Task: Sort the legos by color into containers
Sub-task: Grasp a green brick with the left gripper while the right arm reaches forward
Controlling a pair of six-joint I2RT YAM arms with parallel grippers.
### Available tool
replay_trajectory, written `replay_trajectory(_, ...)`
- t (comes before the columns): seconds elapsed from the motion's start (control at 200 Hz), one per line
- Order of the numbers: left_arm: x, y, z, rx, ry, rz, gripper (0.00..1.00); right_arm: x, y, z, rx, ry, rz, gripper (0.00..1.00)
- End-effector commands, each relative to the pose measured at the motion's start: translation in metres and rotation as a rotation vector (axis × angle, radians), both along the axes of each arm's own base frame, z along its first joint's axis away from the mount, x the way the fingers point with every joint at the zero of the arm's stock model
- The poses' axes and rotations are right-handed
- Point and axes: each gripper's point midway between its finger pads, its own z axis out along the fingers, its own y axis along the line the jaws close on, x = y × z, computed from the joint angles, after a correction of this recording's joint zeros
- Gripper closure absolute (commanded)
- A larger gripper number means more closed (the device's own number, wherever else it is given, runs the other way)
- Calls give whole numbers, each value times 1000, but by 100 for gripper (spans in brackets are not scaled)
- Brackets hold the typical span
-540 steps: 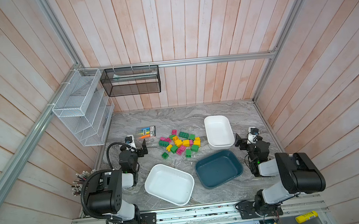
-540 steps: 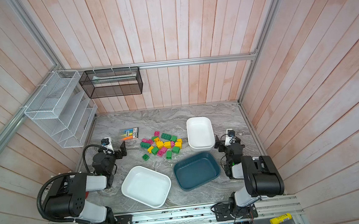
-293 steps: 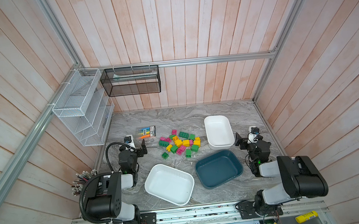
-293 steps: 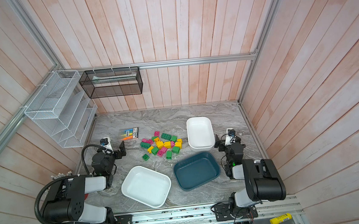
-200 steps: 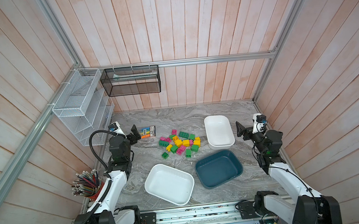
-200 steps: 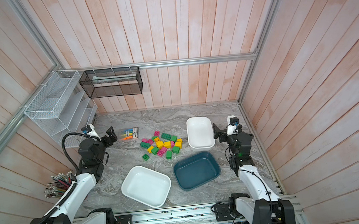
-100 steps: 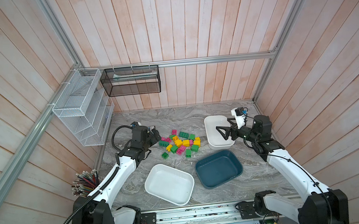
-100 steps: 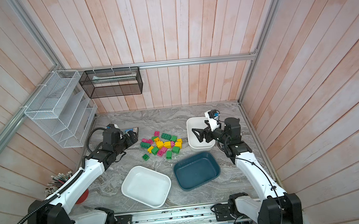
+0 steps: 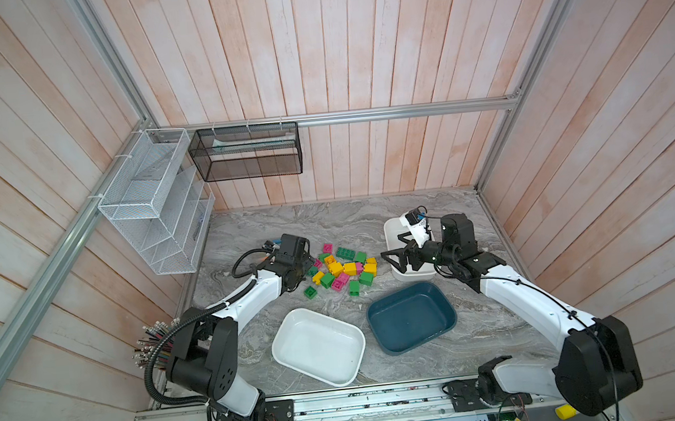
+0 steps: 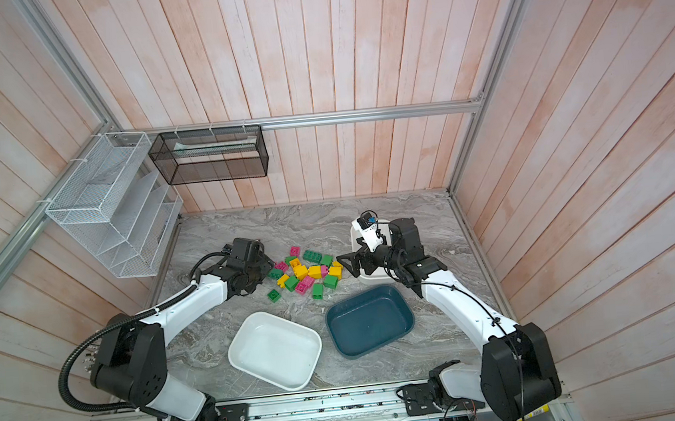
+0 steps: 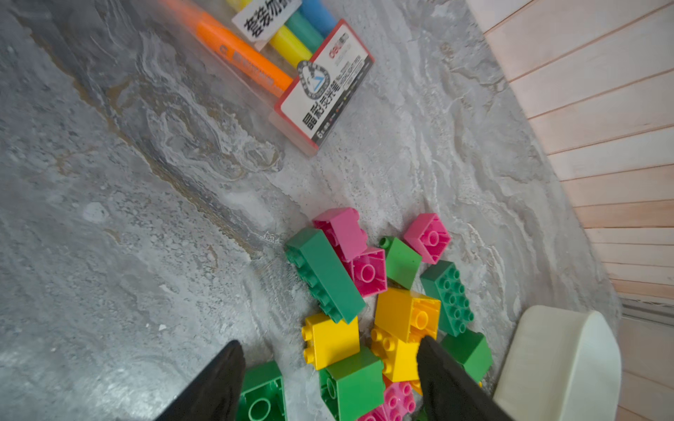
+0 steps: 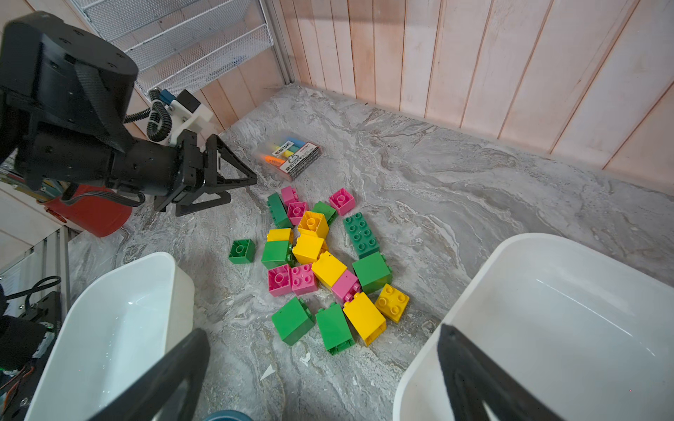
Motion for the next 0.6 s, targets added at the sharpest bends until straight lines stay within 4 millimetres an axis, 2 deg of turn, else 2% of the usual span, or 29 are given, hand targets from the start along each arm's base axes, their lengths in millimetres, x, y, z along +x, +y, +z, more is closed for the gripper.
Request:
replay_trajectory(0.0, 13, -3, -9, -18, 17, 76, 24, 4, 1, -1, -21, -7, -3, 2)
replay_trajectory(0.075, 22, -7, -17, 0, 34, 73, 25, 4, 1, -4, -24, -3, -2, 2)
replay_trajectory(0.145, 26, -7, -26, 14, 55, 89, 30, 5, 1, -6, -27, 0, -5, 2)
replay_trajectory(0.405, 24, -8, -52, 46, 118, 109, 40, 5, -1, -14, -44, 5, -9, 2)
replay_trajectory(0.595, 23, -6, -60, 71, 134, 105, 53, 7, -1, -17, -47, 8, -10, 2)
